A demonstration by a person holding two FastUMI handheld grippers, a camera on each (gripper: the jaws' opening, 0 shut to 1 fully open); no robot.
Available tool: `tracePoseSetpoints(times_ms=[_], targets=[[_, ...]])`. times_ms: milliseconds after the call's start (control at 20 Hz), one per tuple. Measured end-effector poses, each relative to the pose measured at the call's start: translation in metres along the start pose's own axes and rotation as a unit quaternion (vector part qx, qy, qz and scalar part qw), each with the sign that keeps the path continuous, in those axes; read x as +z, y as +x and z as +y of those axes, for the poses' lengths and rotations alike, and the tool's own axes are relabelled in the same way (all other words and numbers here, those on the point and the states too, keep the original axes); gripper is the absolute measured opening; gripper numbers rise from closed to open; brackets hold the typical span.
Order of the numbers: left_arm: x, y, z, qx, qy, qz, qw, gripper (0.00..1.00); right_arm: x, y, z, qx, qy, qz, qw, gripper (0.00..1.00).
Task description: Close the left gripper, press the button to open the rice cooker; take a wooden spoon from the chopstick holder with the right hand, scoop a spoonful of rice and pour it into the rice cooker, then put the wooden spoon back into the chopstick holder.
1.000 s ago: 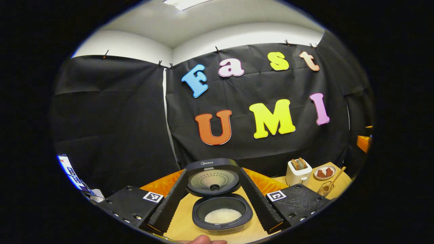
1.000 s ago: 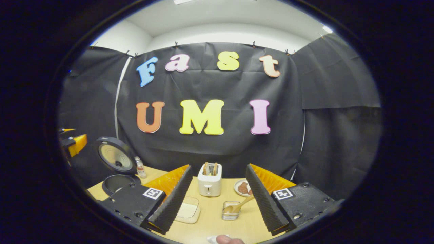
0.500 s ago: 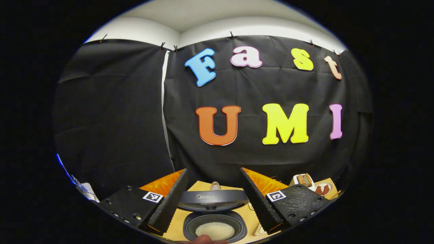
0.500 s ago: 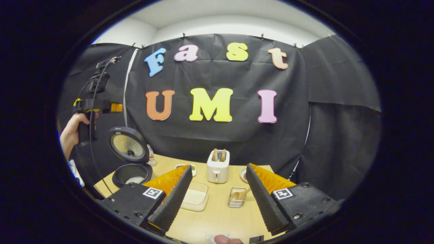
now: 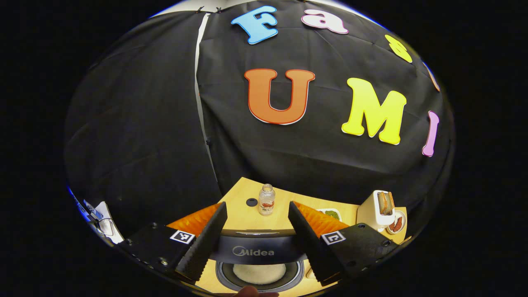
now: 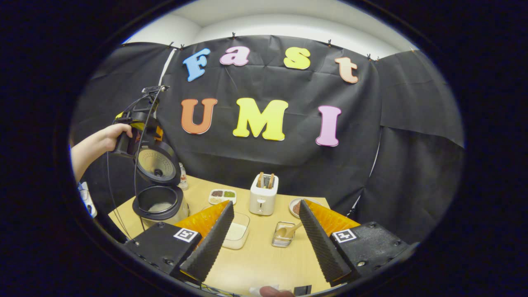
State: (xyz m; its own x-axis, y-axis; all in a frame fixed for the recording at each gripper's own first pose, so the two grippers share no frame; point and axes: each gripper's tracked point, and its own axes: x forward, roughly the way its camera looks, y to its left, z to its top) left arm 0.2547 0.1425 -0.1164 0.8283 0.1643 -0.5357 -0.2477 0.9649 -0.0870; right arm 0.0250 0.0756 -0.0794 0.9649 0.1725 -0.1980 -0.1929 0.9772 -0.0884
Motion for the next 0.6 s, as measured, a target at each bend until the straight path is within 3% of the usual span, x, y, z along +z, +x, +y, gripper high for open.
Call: tracePoseSetpoints(times_ms=[250, 600], targets=[[-0.037, -0.014, -0.005, -0.013, 0.001, 0.027, 1.0, 1.0, -0.01, 0.004, 0.0, 0.006, 0.008, 0.02, 1.0, 1.0], [-0.146, -0.03, -0.005, -0.011, 0.011, 0.108, 0.994, 1.0, -0.028, 0.009, 0.01, 0.016, 0.0, 0.044, 0.999, 1.0]])
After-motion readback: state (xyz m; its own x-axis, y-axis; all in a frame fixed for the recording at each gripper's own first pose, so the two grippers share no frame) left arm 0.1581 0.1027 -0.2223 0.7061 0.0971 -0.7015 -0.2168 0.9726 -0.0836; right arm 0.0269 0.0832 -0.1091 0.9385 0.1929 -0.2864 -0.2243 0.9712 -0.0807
